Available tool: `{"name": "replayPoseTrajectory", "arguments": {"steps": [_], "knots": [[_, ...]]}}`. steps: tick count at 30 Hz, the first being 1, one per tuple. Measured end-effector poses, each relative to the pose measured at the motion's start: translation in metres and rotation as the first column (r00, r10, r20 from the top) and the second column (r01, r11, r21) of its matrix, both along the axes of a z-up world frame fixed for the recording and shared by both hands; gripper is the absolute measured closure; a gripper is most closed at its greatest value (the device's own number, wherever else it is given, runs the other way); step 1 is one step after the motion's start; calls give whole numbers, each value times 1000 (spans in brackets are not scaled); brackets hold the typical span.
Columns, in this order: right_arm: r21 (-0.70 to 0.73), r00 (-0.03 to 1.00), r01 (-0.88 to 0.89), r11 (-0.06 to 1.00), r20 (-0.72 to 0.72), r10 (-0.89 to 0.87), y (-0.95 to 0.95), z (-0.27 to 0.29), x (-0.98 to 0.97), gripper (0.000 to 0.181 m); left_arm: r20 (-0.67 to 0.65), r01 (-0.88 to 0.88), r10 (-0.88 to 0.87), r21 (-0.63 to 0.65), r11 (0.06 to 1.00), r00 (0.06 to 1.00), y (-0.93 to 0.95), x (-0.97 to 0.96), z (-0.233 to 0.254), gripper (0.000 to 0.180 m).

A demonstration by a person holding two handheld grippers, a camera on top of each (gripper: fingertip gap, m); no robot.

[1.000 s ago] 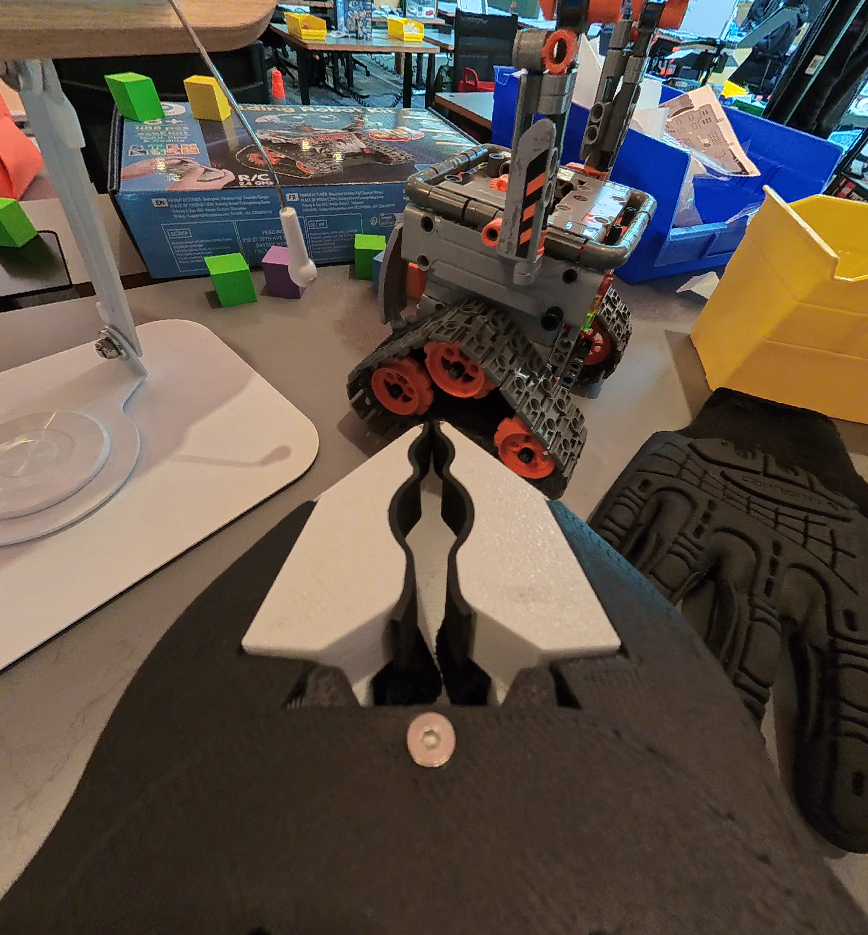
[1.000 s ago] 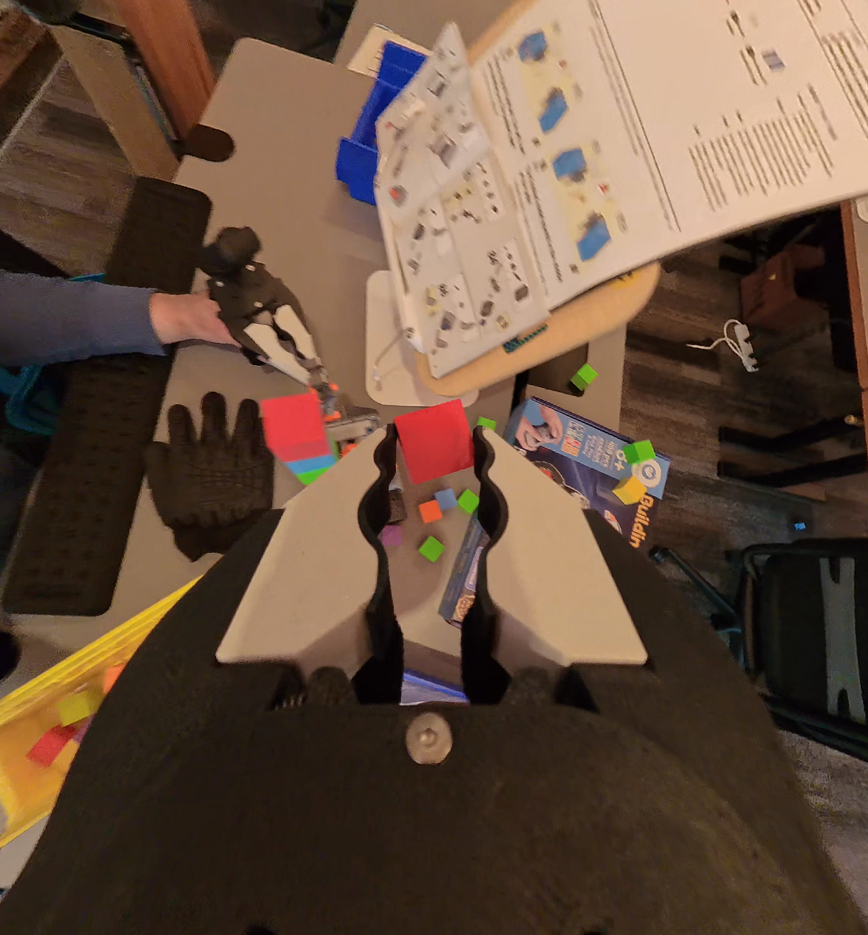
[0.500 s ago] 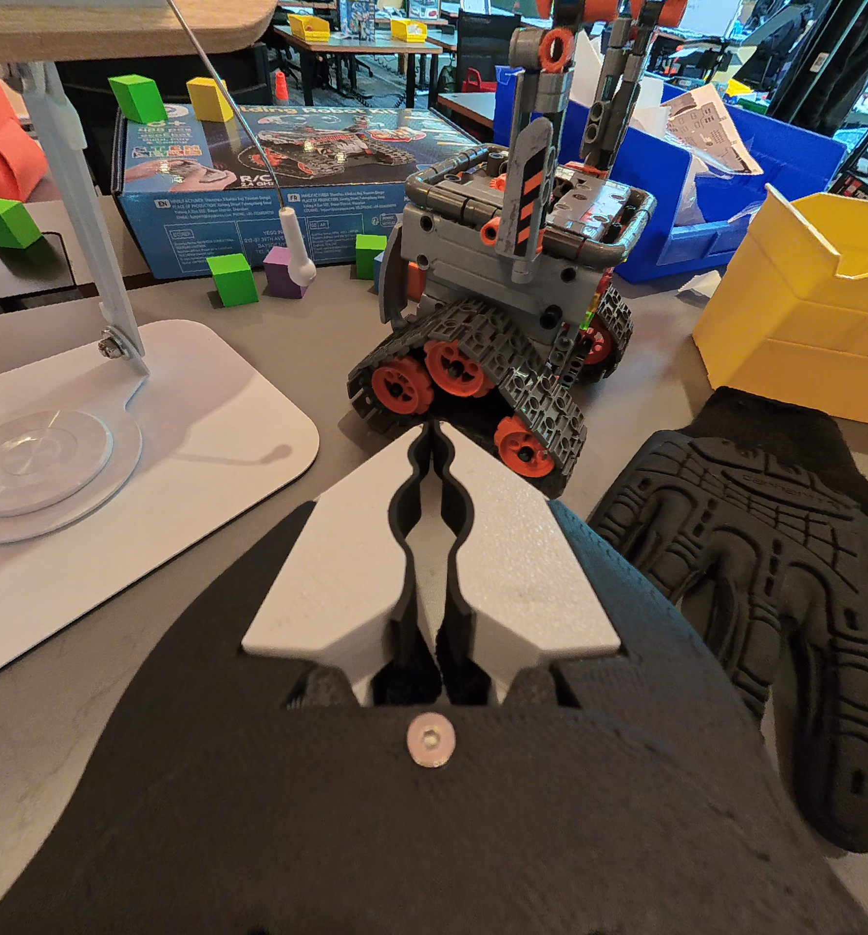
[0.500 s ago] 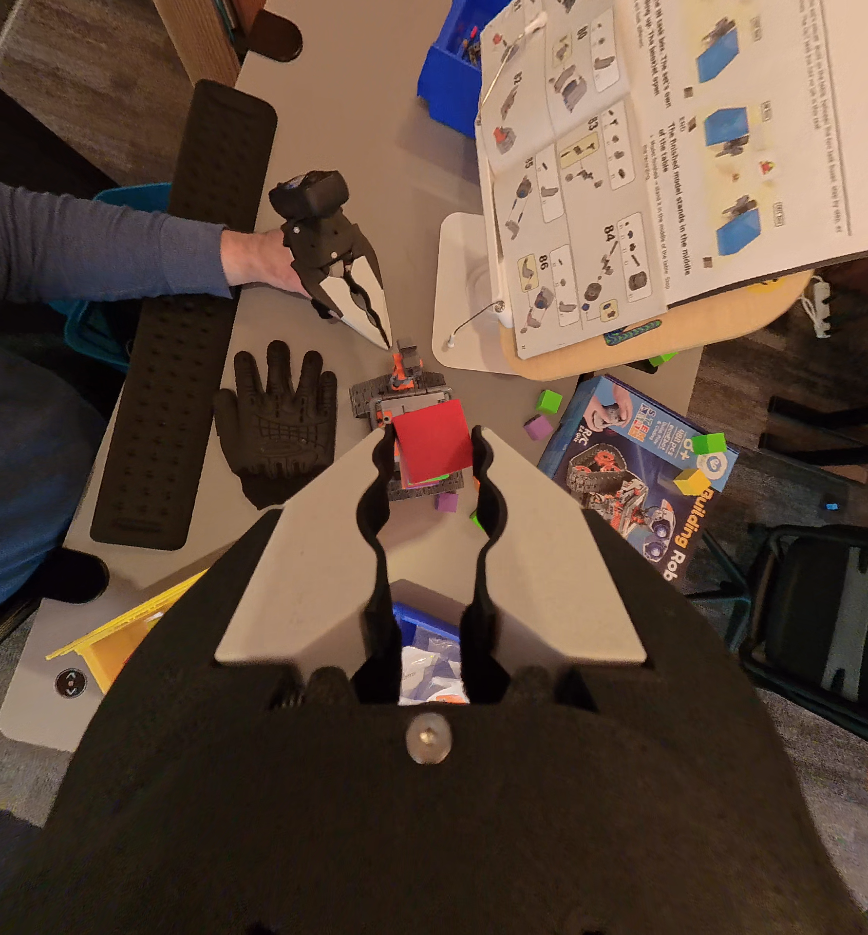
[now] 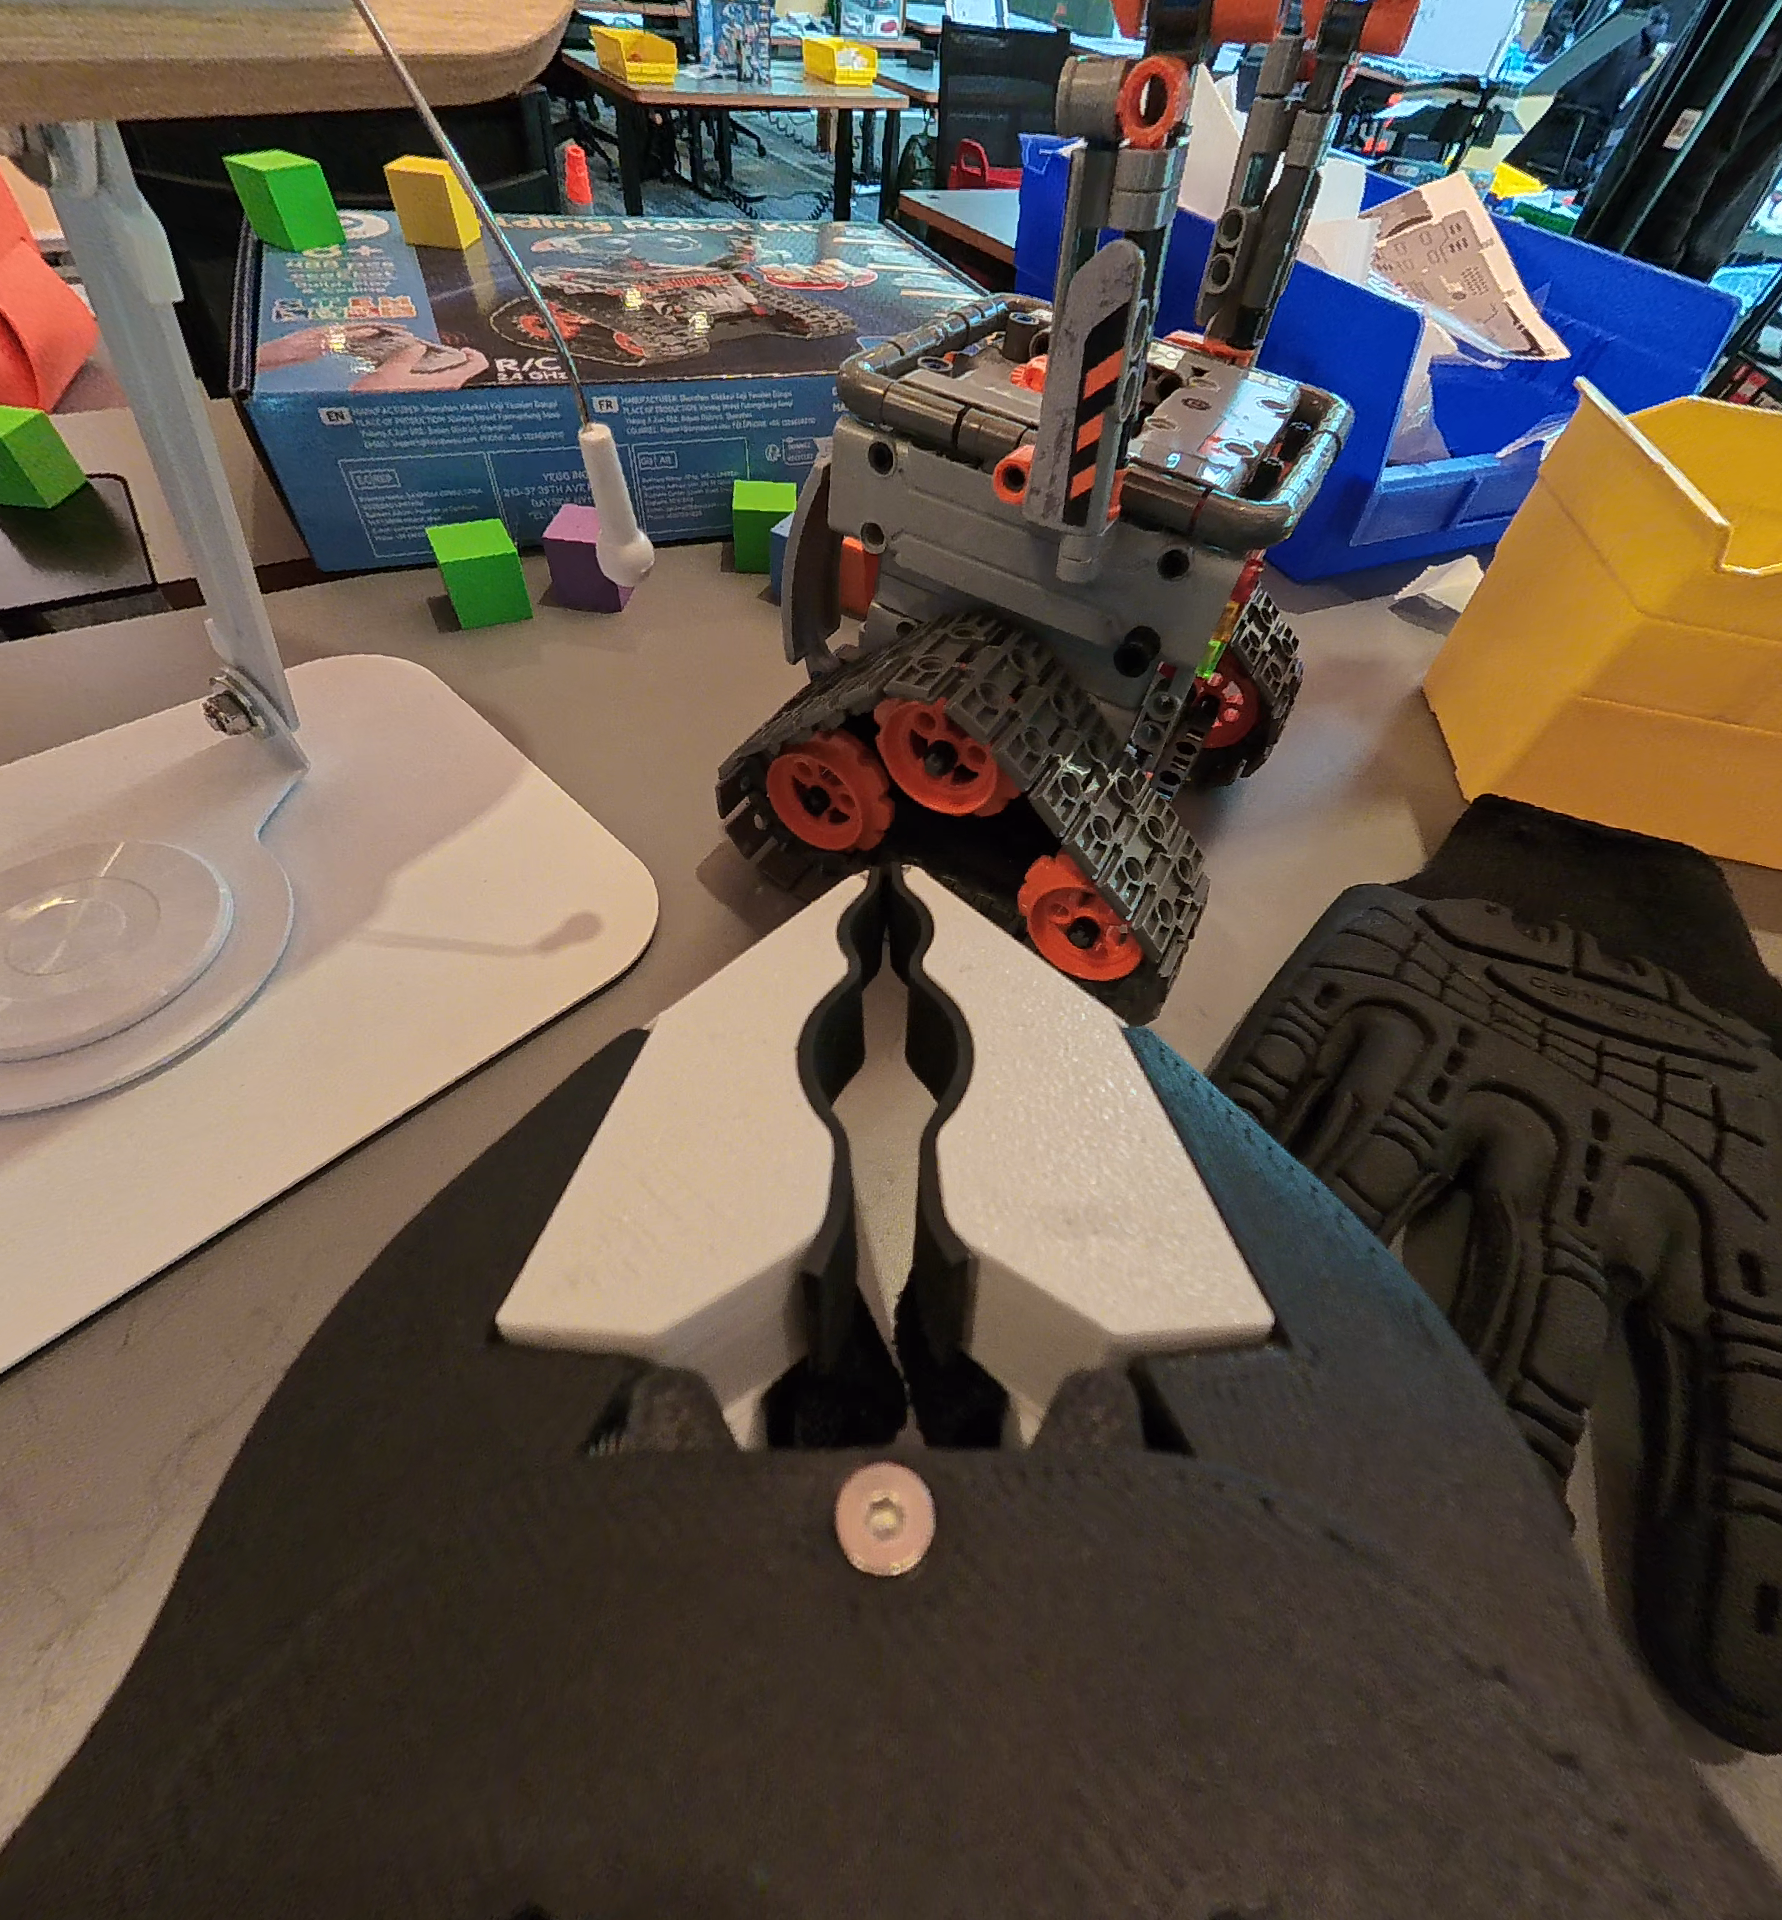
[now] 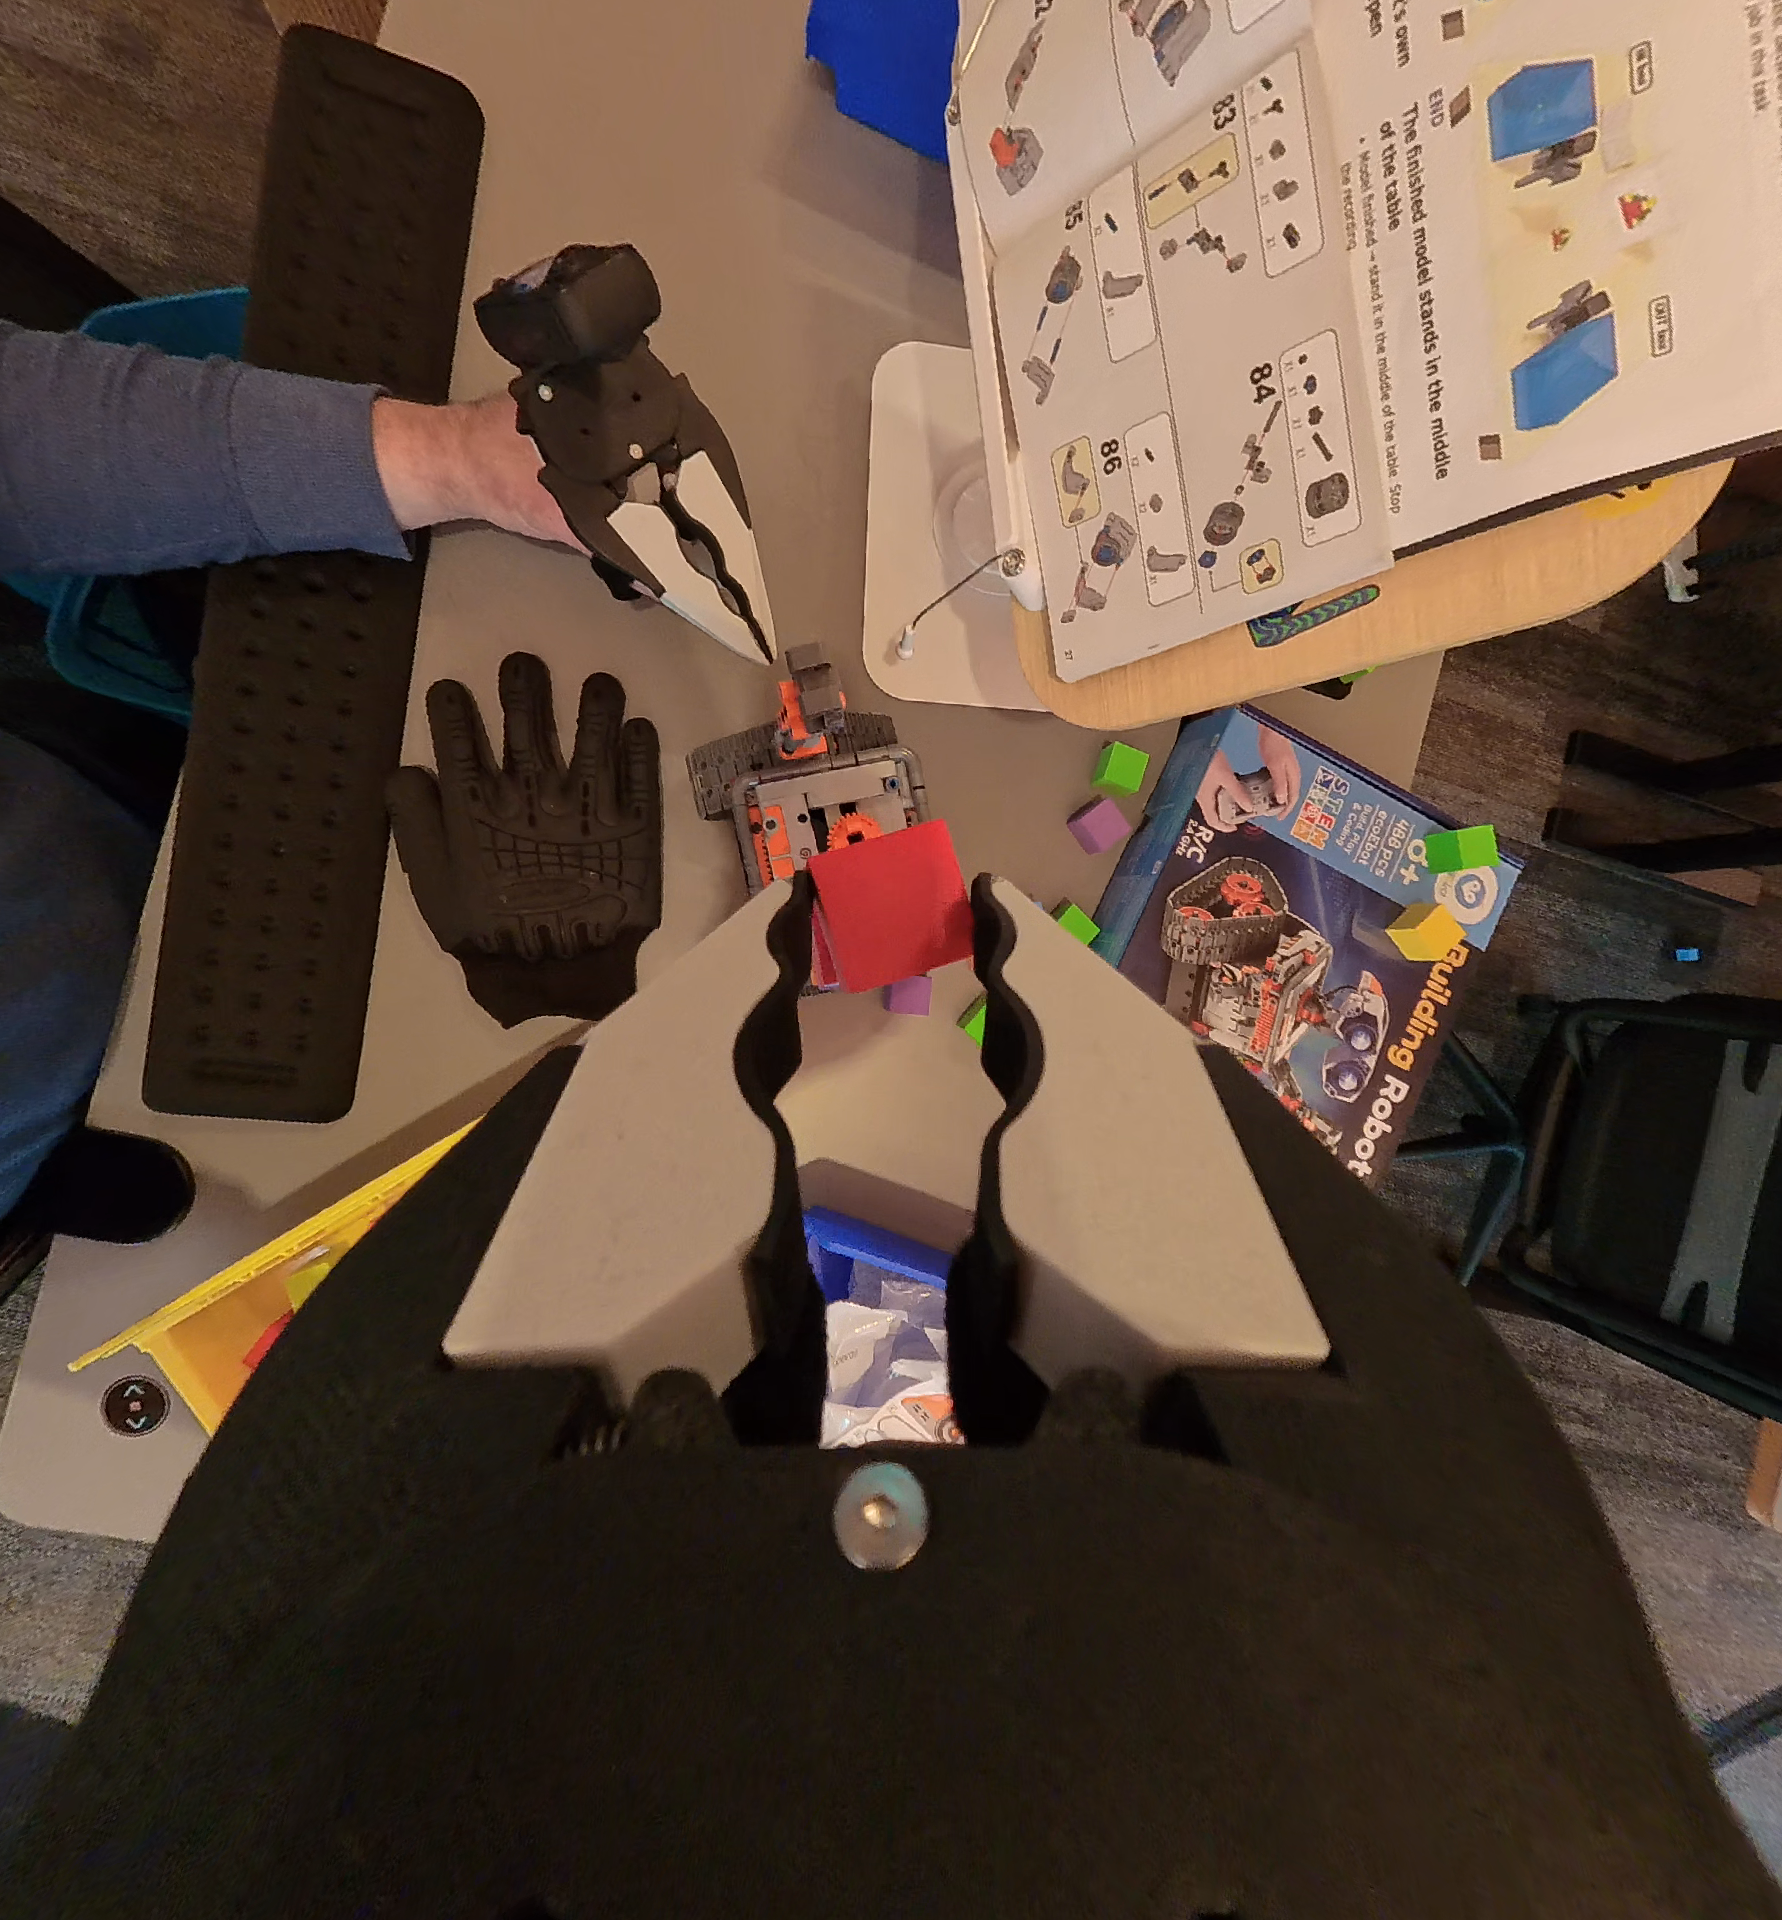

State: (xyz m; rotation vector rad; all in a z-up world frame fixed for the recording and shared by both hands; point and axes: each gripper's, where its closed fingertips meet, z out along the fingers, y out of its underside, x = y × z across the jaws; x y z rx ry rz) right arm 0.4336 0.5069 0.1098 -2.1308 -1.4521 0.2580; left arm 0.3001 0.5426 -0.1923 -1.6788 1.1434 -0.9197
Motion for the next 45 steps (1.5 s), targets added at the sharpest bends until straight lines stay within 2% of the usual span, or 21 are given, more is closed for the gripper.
{"name": "replayPoseTrajectory", "arguments": {"steps": [23,34,40,45], "knots": [[50,995,91,995,27,-92,-2,3,0,152,4,2,-2,1,1000,1000,0,0,1,180],[31,994,103,994,18,-103,-2,-3,-1,150,5,7,-7,1,1000,1000,-1,1,1,180],[49,992,122,991,-37,-120,0,9,2,130,5,9,-9,0,1000,1000,-2,1,1,180],[176,962,197,964,-223,-156,17,51,25,137,13,5,-5,3,1000,1000,-2,0,3,180]]}}
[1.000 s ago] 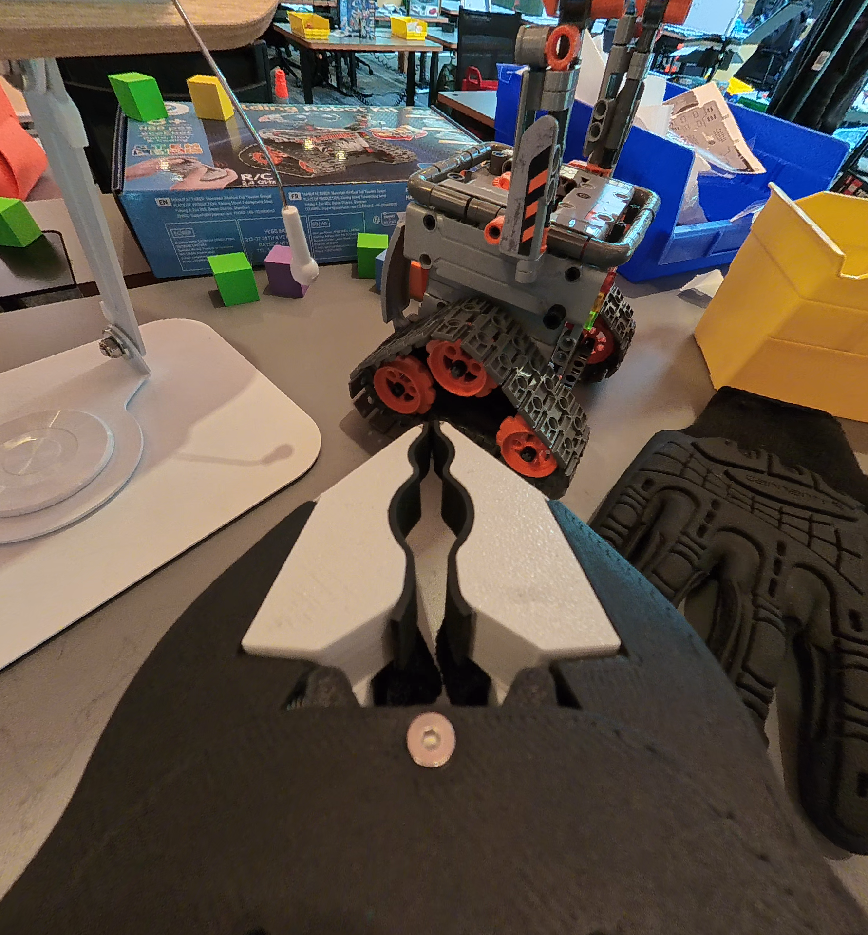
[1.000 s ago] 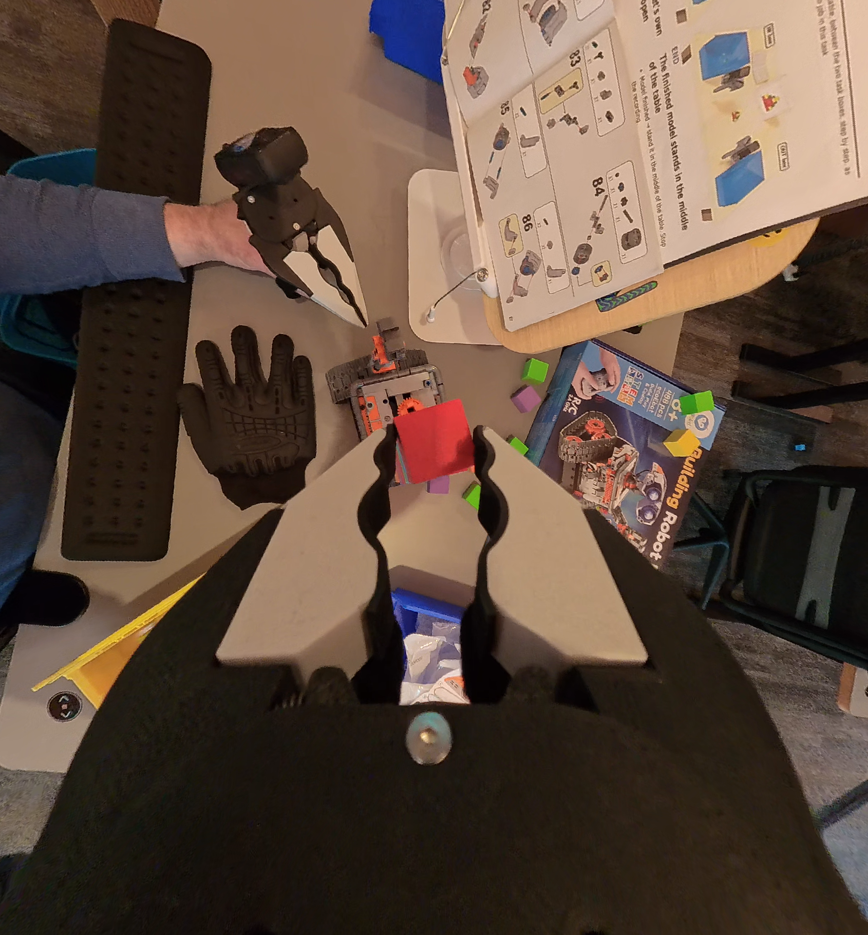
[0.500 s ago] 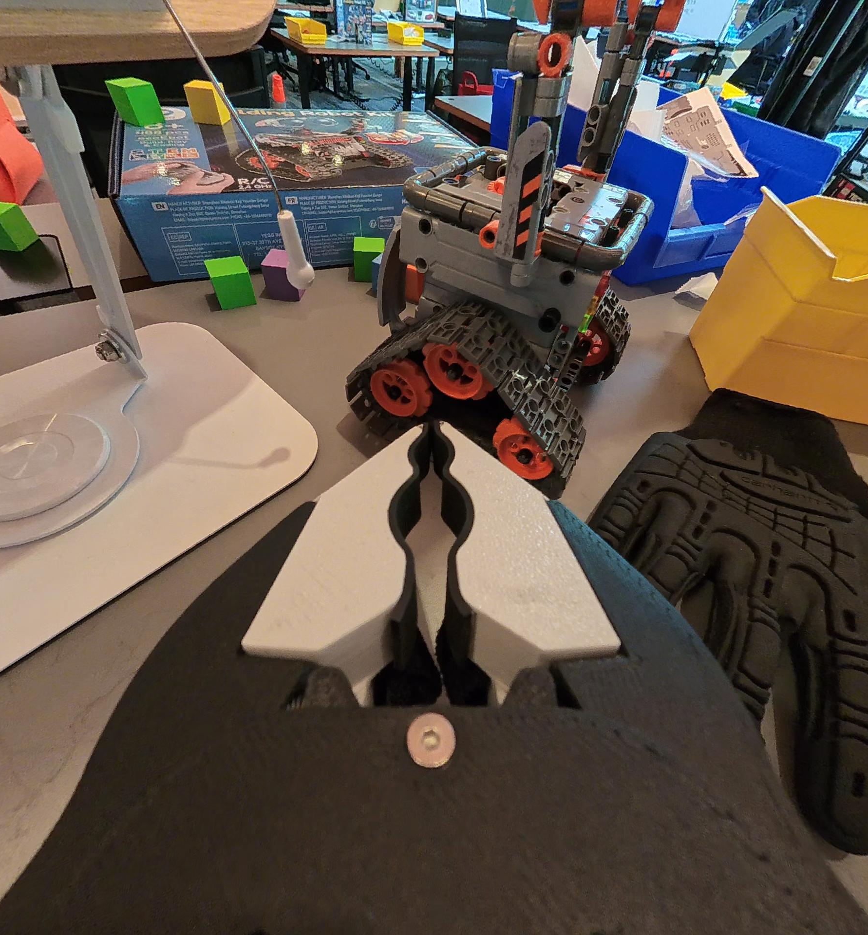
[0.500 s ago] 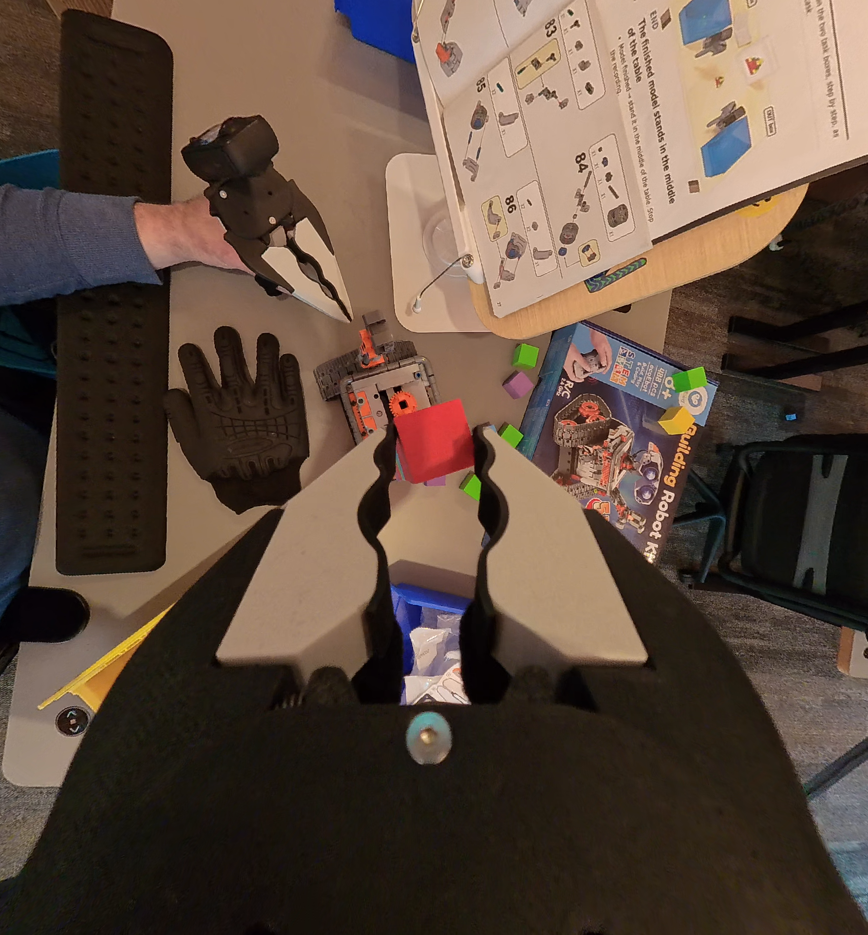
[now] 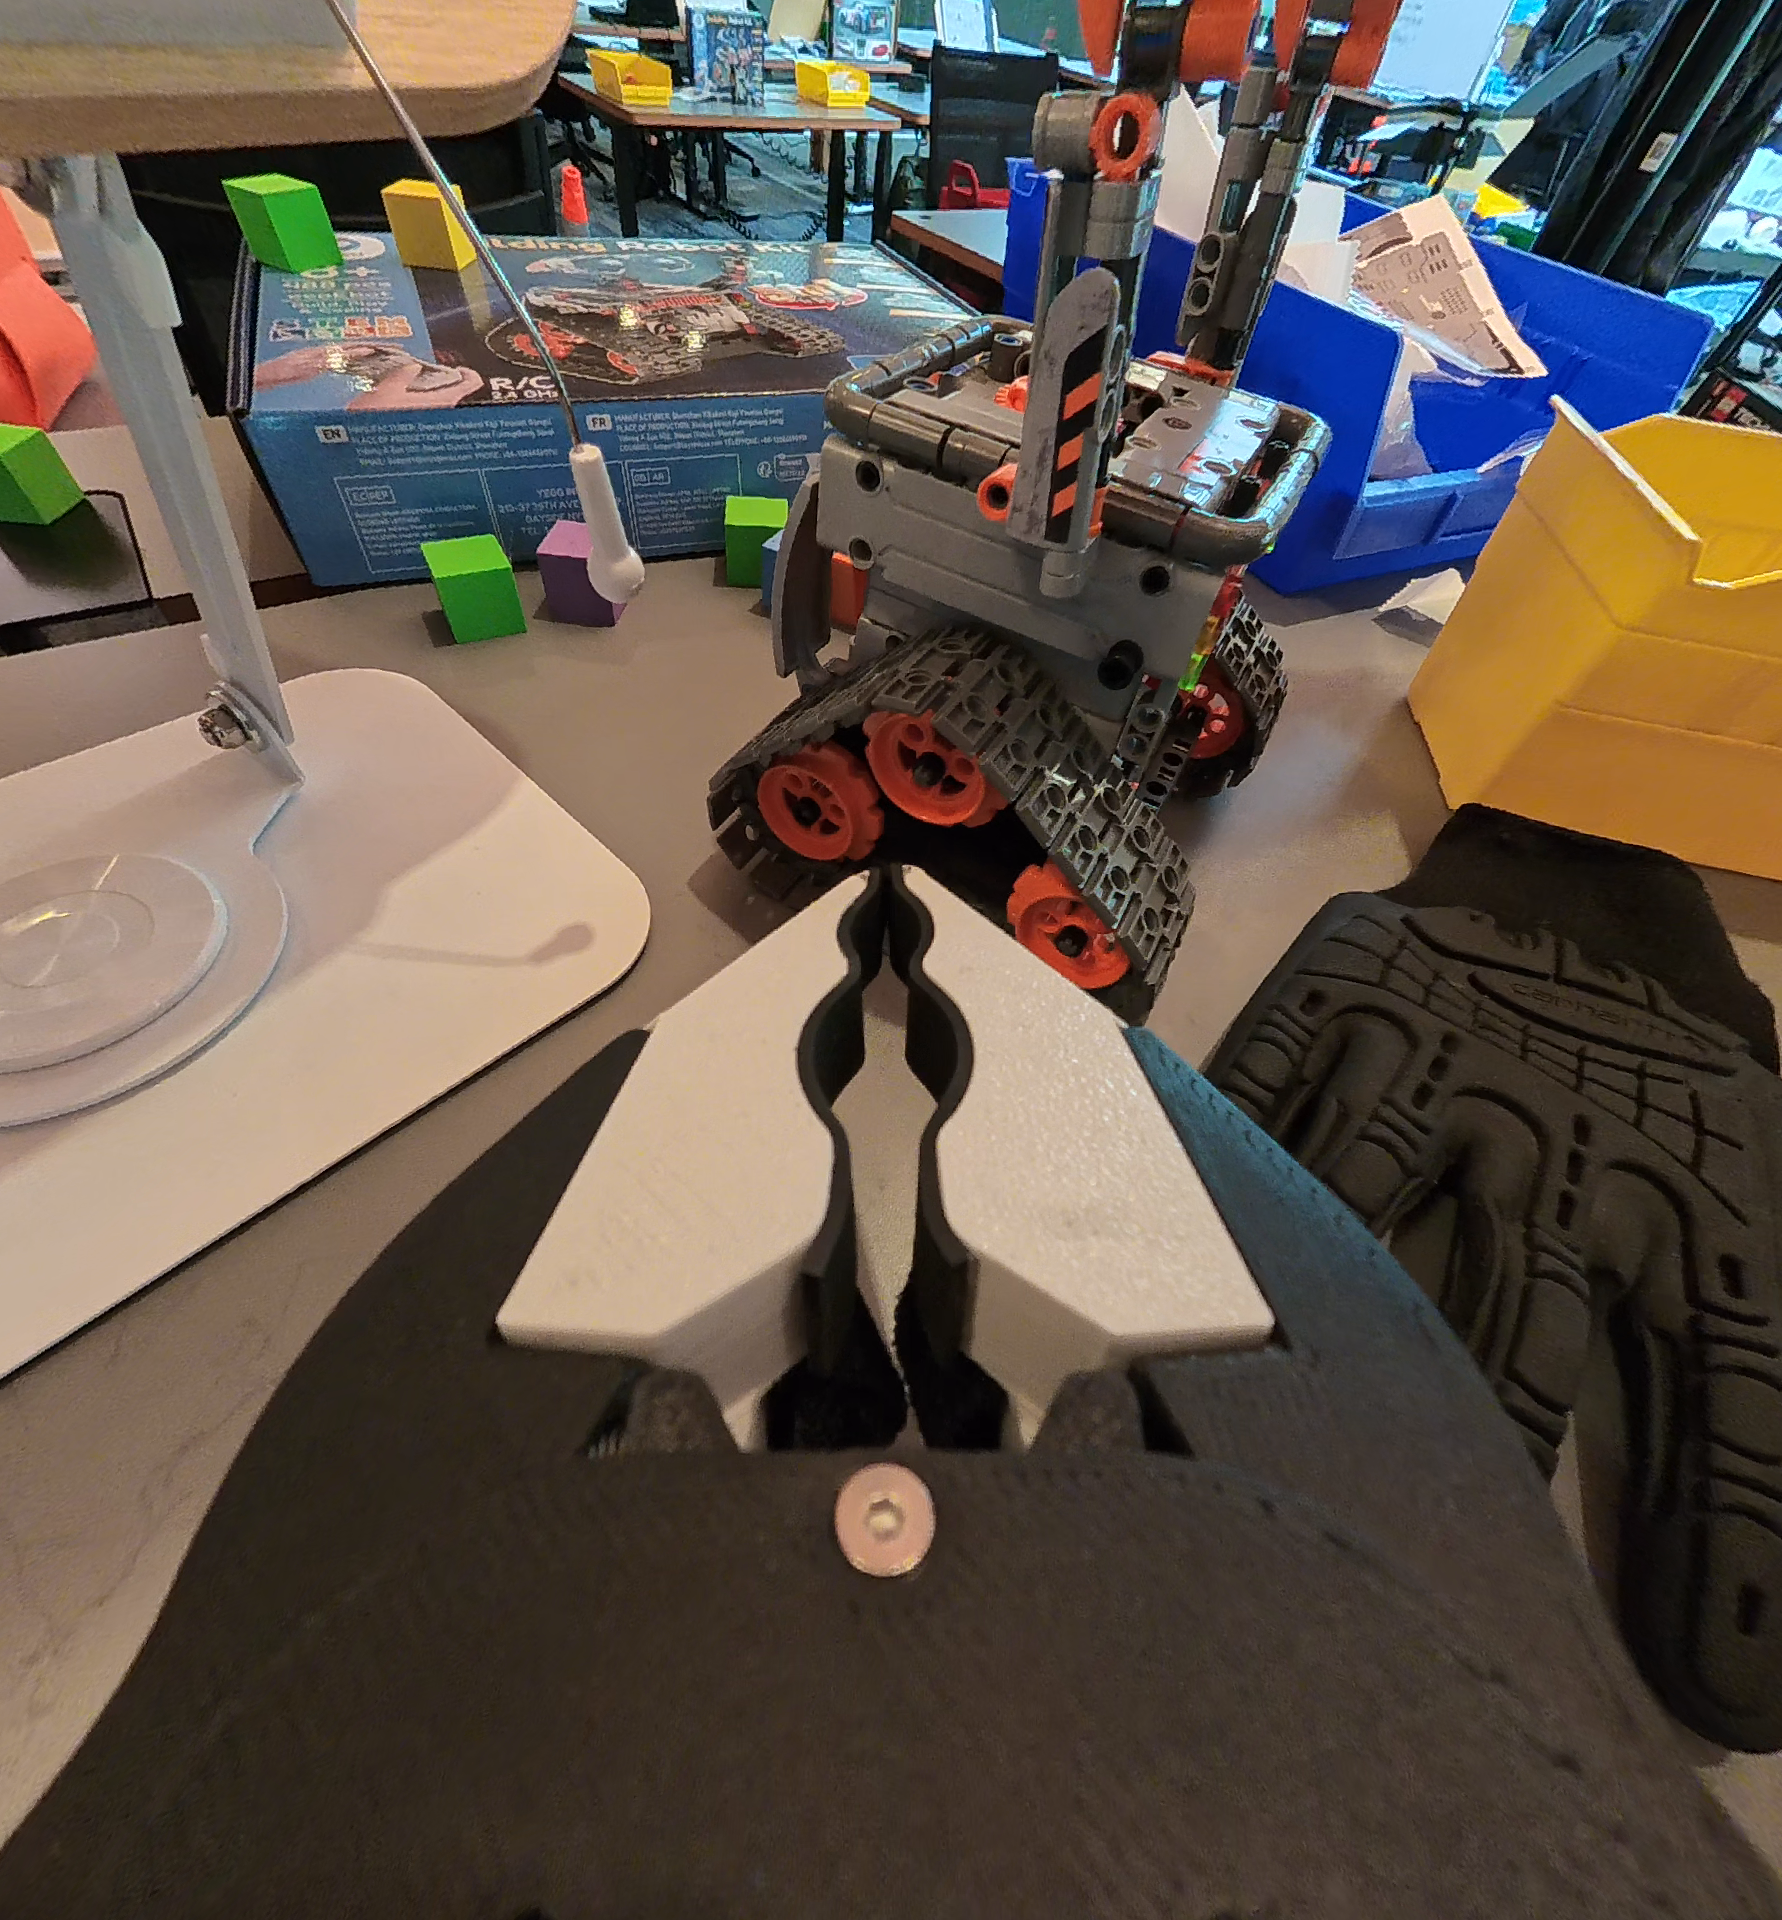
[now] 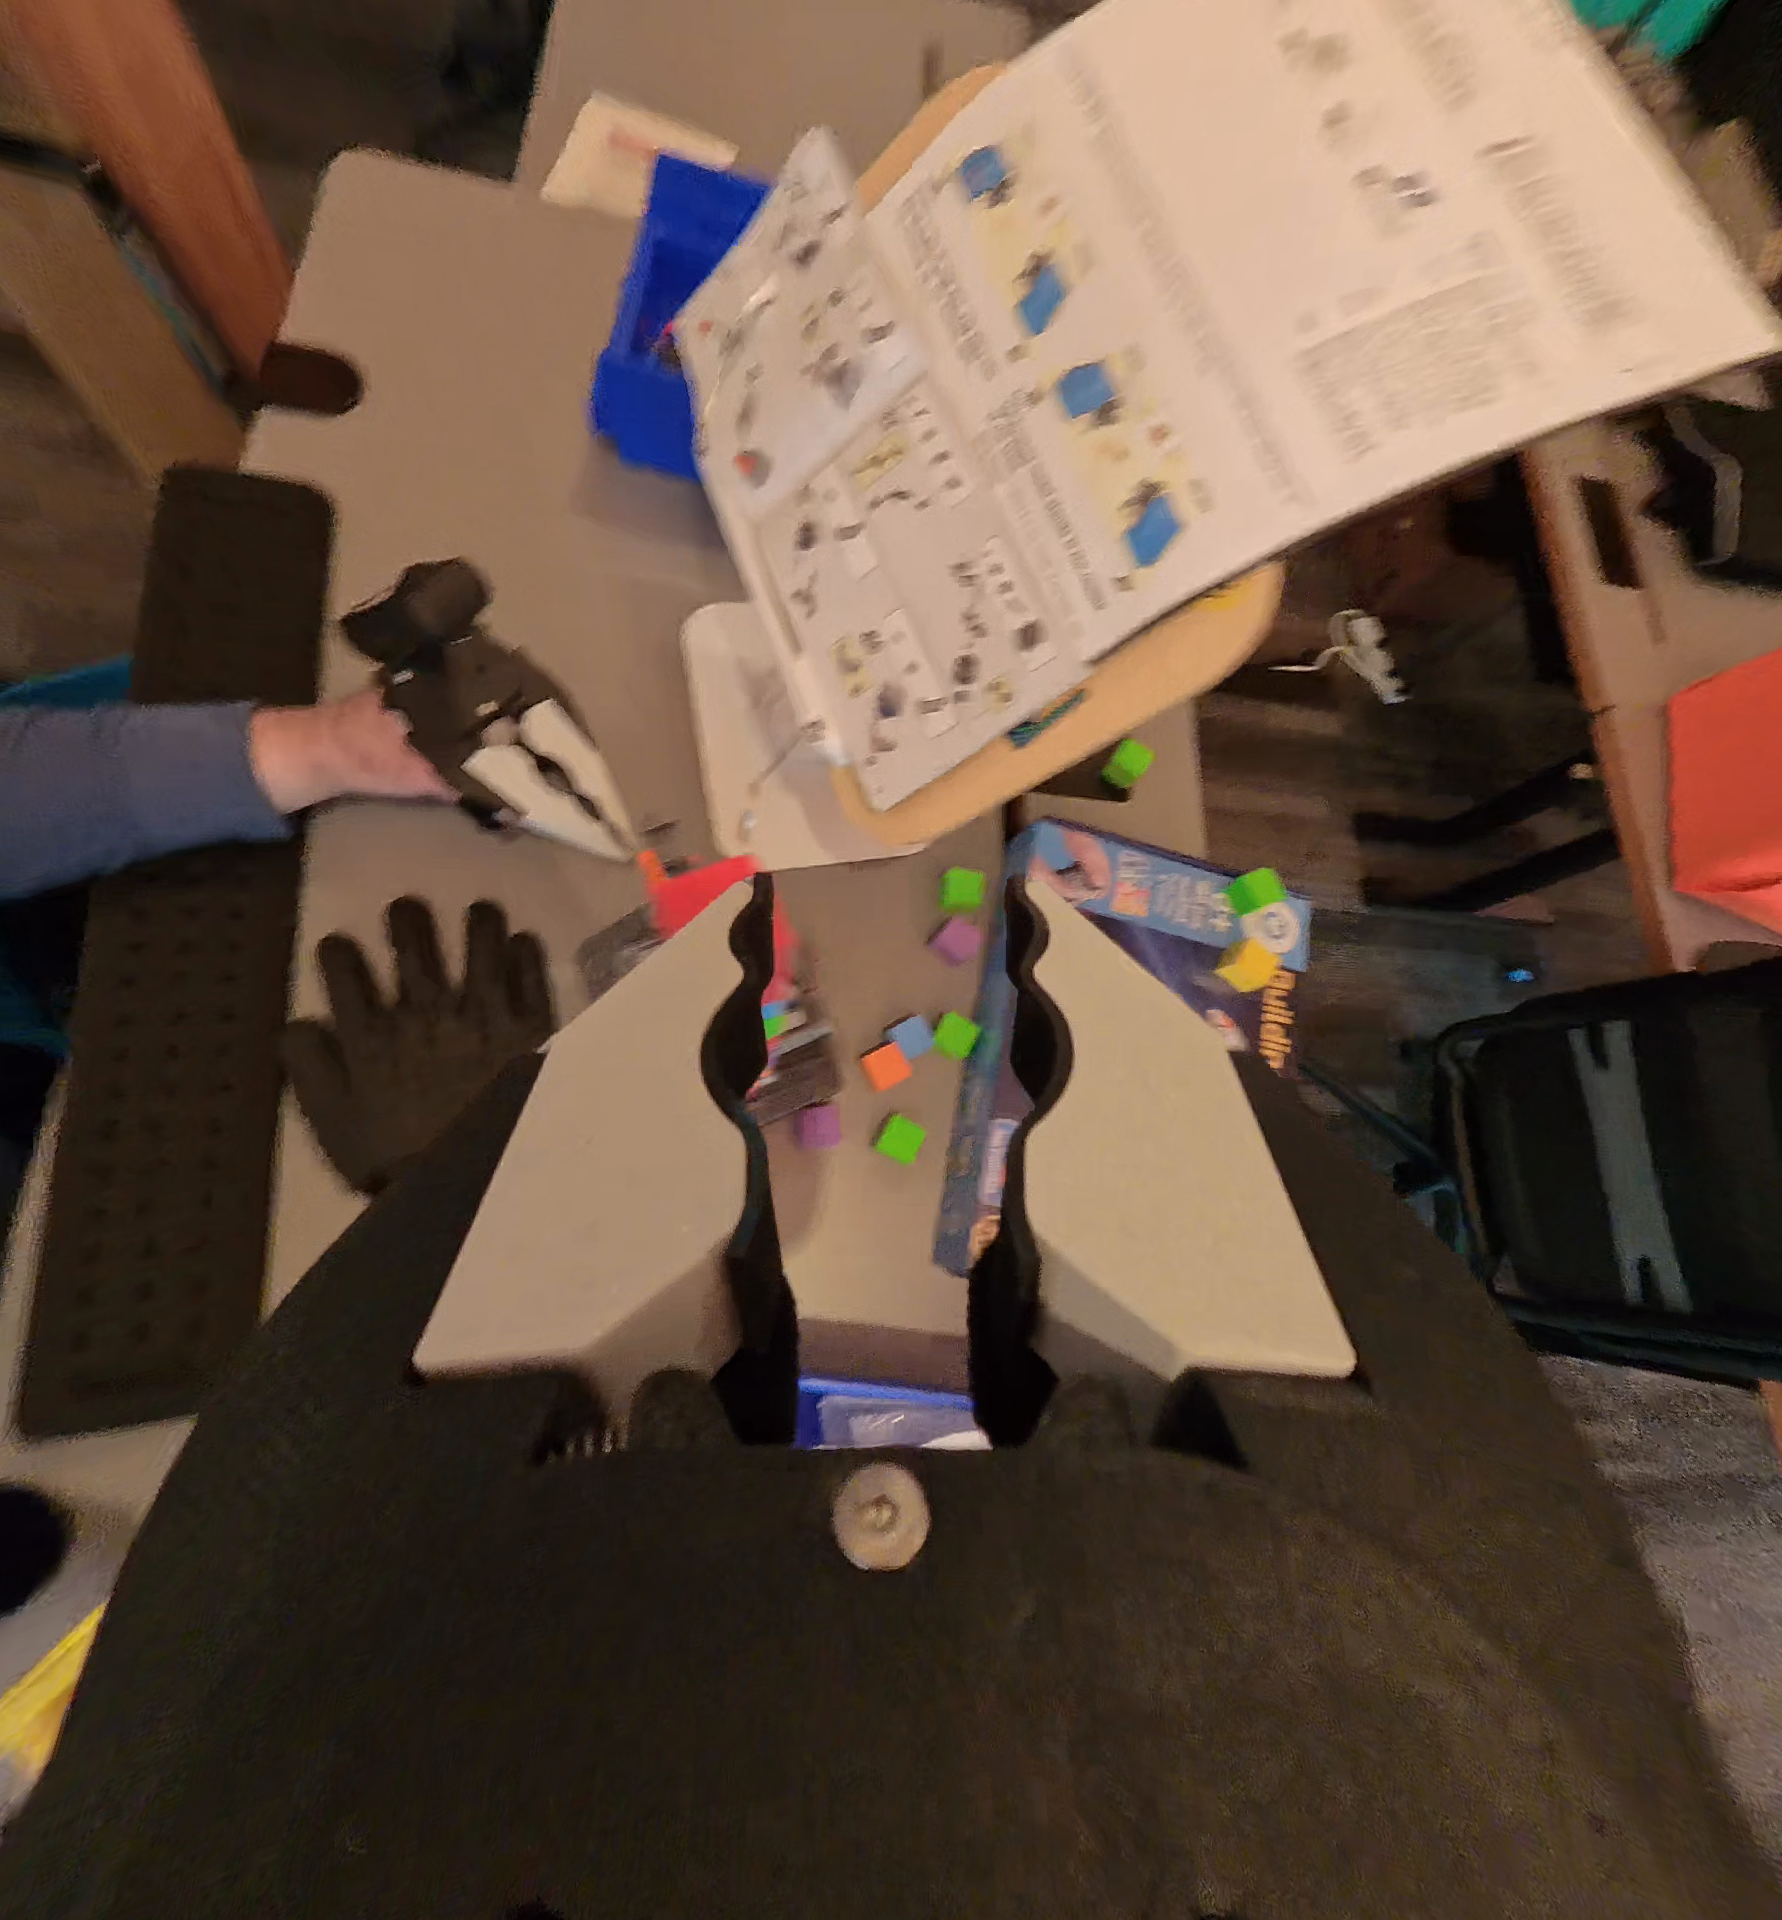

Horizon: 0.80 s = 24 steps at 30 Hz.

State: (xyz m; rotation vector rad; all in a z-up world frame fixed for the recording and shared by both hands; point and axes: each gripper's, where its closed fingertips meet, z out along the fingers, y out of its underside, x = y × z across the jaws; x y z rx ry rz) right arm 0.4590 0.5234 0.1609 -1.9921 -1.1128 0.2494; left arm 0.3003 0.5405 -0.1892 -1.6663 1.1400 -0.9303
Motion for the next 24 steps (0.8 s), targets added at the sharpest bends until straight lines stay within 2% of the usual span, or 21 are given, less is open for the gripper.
{"name": "replayPoseTrajectory", "arguments": {"steps": [4,10,14,19,24], "knots": [[21,985,153,988,-80,-151,61,-18,50,130,2,-6,6,-3,1000,1000,1,-1,0,180],[-55,942,322,945,-78,-326,174,-129,102,121,-12,-10,10,-2,1000,1000,2,0,-3,180],[-147,917,364,920,-117,-381,234,-208,111,120,8,-25,25,-3,1000,1000,6,-3,0,180],[-161,895,432,888,-45,-443,291,-292,128,117,16,-27,27,-6,1000,1000,7,-4,1,180],[-190,881,456,869,-37,-471,320,-337,136,121,24,-22,22,-15,1000,999,7,-4,2,180]]}}
